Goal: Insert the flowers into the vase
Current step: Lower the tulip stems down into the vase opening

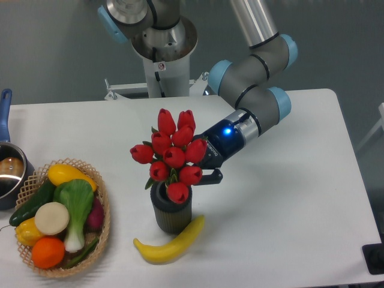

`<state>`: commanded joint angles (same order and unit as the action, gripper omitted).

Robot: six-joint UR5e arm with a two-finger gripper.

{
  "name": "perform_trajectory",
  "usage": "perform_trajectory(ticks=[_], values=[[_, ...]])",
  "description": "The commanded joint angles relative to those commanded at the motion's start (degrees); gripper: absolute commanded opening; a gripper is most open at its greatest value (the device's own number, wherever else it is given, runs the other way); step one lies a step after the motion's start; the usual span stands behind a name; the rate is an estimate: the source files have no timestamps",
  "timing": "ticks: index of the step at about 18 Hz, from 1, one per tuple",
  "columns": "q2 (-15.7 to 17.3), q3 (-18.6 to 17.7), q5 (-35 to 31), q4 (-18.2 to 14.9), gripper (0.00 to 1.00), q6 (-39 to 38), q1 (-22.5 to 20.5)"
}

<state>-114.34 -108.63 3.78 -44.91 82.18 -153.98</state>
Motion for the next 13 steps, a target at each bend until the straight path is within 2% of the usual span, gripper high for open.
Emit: perform_trajectory(ticks=[13], values=[[-1.23,-0.53,-3.16,-0.09,0.26,0.09,-0.09]])
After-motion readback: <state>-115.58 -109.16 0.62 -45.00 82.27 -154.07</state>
